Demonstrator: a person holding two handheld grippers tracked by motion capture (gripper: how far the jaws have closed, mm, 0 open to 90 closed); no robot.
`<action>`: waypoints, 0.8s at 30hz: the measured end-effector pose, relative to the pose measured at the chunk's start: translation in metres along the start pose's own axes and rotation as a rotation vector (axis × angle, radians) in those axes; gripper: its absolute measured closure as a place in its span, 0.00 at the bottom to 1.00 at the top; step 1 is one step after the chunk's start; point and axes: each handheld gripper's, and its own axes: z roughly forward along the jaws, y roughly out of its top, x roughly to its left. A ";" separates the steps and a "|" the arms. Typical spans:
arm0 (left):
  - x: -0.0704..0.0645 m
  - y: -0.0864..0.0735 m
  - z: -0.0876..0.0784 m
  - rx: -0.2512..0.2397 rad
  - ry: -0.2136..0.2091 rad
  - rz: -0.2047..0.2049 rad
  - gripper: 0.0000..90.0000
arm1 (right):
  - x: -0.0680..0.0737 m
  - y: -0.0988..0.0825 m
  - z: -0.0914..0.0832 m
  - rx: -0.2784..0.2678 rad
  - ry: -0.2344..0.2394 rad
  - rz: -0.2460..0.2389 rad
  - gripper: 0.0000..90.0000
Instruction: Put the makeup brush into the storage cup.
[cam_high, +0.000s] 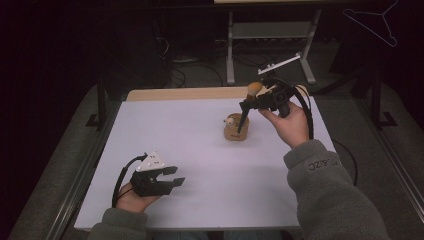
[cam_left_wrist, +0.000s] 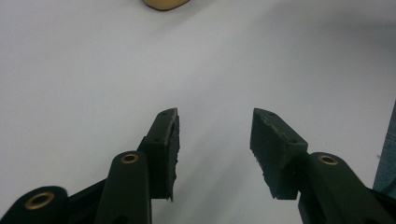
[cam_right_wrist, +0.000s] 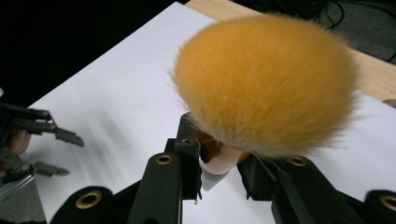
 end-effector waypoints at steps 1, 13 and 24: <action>-0.001 0.000 0.000 -0.007 -0.002 -0.007 0.57 | -0.001 0.002 0.000 -0.005 -0.003 0.002 0.78; -0.002 0.001 0.003 -0.001 0.000 0.004 0.56 | -0.023 0.018 0.012 -0.038 -0.064 0.059 0.78; 0.001 0.000 0.002 -0.004 0.001 -0.003 0.56 | -0.038 0.018 0.026 -0.034 -0.113 0.108 0.78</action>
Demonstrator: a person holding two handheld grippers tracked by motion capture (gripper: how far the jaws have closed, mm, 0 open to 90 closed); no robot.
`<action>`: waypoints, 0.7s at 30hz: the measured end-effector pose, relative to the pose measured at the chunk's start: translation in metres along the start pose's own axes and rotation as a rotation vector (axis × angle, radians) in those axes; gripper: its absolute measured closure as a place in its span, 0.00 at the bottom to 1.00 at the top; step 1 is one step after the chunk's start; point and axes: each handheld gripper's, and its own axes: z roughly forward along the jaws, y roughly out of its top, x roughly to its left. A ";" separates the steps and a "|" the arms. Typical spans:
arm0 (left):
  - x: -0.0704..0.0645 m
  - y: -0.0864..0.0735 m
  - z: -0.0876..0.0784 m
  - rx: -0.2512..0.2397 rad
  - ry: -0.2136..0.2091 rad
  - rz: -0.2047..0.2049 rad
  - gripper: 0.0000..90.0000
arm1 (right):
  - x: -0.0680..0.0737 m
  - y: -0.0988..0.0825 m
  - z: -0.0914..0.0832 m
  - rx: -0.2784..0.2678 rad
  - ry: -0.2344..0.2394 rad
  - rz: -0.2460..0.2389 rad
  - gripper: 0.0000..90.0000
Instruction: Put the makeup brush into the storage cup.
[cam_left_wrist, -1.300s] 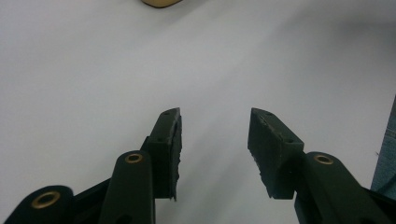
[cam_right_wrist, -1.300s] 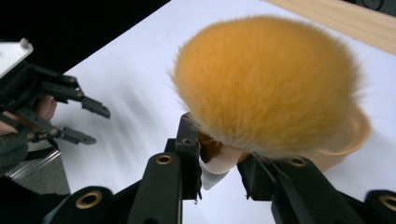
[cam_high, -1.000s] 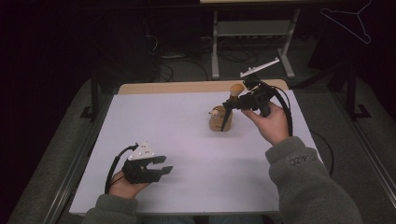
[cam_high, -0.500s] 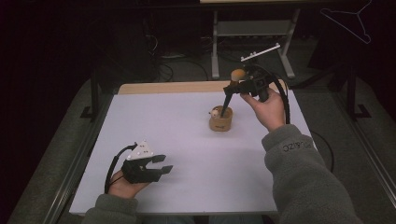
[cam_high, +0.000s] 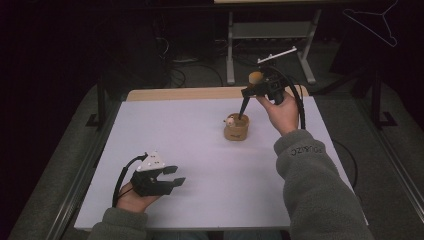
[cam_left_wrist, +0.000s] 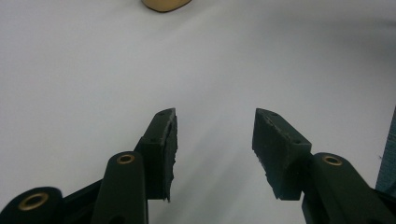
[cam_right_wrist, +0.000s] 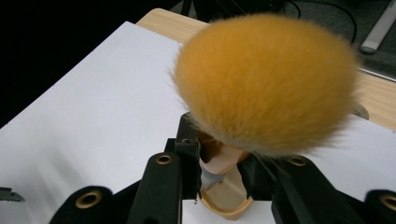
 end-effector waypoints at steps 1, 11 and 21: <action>0.000 0.000 0.000 -0.002 -0.001 -0.001 0.55 | 0.000 0.000 0.001 0.000 -0.010 -0.006 0.78; 0.001 0.000 -0.001 -0.005 0.001 0.004 0.55 | -0.005 -0.001 0.010 0.008 -0.038 0.005 0.78; 0.002 0.000 -0.002 0.000 0.001 0.004 0.54 | -0.003 -0.003 0.020 0.035 -0.049 0.006 0.78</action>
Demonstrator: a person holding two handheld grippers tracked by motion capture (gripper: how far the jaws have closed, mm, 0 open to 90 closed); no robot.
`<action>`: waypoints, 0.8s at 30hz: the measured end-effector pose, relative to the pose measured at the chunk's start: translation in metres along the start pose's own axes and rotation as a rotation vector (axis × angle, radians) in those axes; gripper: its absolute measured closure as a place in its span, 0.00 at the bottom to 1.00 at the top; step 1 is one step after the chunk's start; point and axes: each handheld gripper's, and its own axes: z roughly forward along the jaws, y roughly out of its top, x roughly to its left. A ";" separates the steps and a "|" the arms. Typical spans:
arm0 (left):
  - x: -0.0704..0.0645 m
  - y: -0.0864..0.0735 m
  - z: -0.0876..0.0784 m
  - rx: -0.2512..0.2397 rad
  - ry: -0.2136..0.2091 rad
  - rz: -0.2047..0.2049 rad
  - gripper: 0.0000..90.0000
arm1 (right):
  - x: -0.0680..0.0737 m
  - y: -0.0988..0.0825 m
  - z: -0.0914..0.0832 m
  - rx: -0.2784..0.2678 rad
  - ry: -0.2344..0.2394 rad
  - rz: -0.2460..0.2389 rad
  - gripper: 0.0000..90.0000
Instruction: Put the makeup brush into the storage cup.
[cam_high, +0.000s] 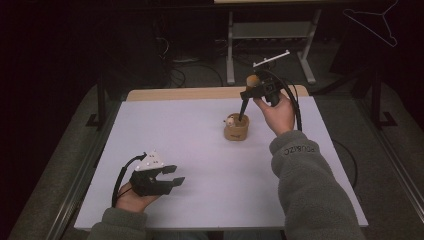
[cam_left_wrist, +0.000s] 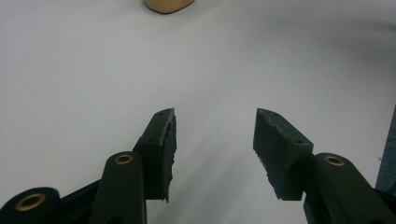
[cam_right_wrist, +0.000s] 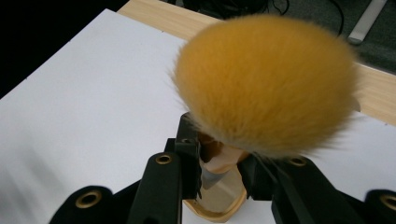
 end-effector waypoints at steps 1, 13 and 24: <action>0.000 0.000 0.000 -0.002 0.000 -0.001 0.54 | 0.000 0.000 0.001 -0.001 -0.003 0.000 0.78; -0.001 -0.001 0.000 -0.012 0.002 -0.019 0.54 | -0.005 -0.009 0.012 0.016 -0.011 0.000 0.78; 0.000 -0.001 0.000 -0.019 -0.001 -0.029 0.54 | -0.006 -0.015 0.023 0.037 -0.005 0.019 0.78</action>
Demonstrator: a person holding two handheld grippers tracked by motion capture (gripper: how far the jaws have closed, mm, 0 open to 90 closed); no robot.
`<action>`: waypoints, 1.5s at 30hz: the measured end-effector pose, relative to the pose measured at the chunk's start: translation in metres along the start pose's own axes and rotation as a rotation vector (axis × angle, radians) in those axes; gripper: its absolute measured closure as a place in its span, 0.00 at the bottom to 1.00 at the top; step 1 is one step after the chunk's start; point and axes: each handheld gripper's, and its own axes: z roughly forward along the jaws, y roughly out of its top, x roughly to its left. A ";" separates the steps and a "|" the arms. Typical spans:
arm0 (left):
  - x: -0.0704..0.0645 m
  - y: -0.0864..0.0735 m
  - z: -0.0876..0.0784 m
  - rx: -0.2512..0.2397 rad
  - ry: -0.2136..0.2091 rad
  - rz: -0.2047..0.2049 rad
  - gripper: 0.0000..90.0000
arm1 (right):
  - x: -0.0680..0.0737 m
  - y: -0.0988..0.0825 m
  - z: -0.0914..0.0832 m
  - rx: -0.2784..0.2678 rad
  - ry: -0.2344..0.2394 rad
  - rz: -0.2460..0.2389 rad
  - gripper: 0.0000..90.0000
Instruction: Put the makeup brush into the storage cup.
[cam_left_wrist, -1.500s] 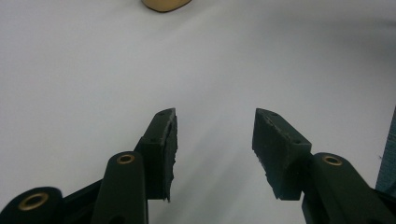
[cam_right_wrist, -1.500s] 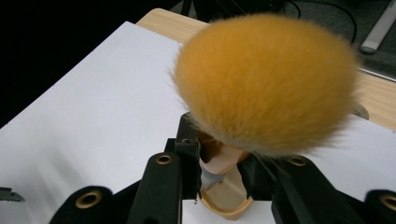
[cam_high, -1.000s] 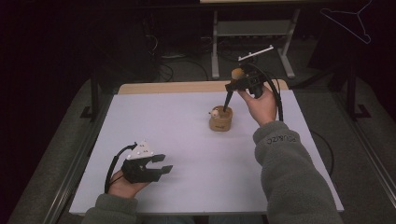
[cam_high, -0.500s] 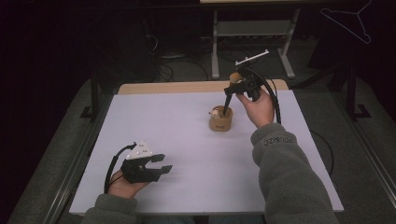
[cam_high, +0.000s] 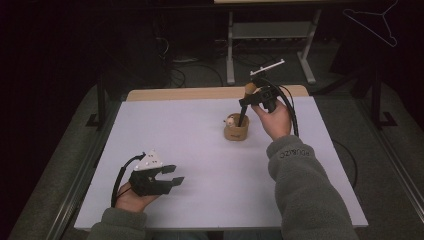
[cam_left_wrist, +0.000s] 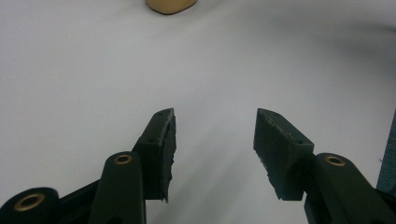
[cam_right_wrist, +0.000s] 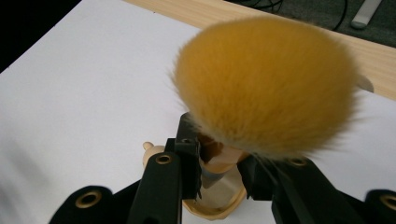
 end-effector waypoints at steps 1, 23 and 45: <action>0.000 0.000 0.000 0.002 0.000 0.000 0.54 | 0.000 0.000 0.001 0.002 0.000 0.002 0.78; 0.000 0.000 0.000 0.005 -0.002 -0.002 0.54 | -0.007 -0.012 0.026 0.072 -0.005 0.033 0.77; 0.003 -0.001 -0.002 0.004 0.018 0.000 0.51 | -0.010 -0.030 0.009 0.007 0.001 -0.019 0.56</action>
